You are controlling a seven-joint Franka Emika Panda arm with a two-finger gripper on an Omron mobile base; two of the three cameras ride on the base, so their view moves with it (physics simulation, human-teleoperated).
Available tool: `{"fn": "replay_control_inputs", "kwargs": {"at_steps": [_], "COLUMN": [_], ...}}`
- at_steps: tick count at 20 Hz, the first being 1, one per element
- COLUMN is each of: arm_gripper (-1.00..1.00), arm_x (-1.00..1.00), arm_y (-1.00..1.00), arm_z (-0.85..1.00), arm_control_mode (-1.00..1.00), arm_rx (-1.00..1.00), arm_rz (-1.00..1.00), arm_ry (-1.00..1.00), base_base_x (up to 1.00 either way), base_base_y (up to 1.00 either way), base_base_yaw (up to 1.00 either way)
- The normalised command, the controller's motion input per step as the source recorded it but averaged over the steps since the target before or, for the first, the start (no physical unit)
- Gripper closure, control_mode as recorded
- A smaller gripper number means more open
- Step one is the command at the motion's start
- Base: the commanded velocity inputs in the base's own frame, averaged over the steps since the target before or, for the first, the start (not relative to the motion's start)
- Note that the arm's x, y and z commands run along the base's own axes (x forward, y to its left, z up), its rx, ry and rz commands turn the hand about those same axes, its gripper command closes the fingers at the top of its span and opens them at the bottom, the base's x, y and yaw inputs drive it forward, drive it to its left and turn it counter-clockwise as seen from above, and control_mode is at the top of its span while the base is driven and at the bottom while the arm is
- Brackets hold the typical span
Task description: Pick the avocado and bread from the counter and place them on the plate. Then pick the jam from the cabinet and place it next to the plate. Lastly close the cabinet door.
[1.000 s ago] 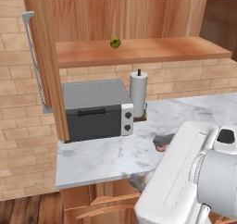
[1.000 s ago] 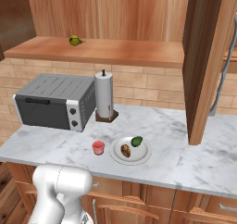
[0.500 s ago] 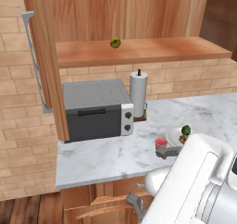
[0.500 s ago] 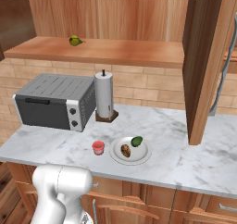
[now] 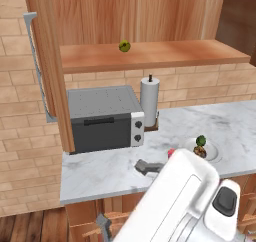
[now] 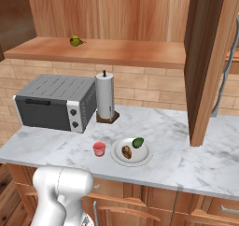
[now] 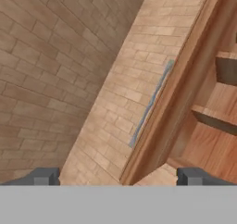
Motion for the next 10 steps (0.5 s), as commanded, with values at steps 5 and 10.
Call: {"fn": "replay_control_inputs", "kwargs": {"at_steps": [5,10], "arm_gripper": [-1.00,-1.00], "arm_x": [0.46,0.53], "arm_y": [0.57,0.41], "arm_z": [-0.02,-0.04], "arm_control_mode": [-1.00,-1.00], "arm_rx": [0.00,0.00], "arm_rz": [-0.07,-0.15], "arm_ry": [-0.13,-0.18], "base_base_x": [0.00,0.00], "base_base_y": [0.00,0.00], "base_base_yaw": [0.00,0.00]}}
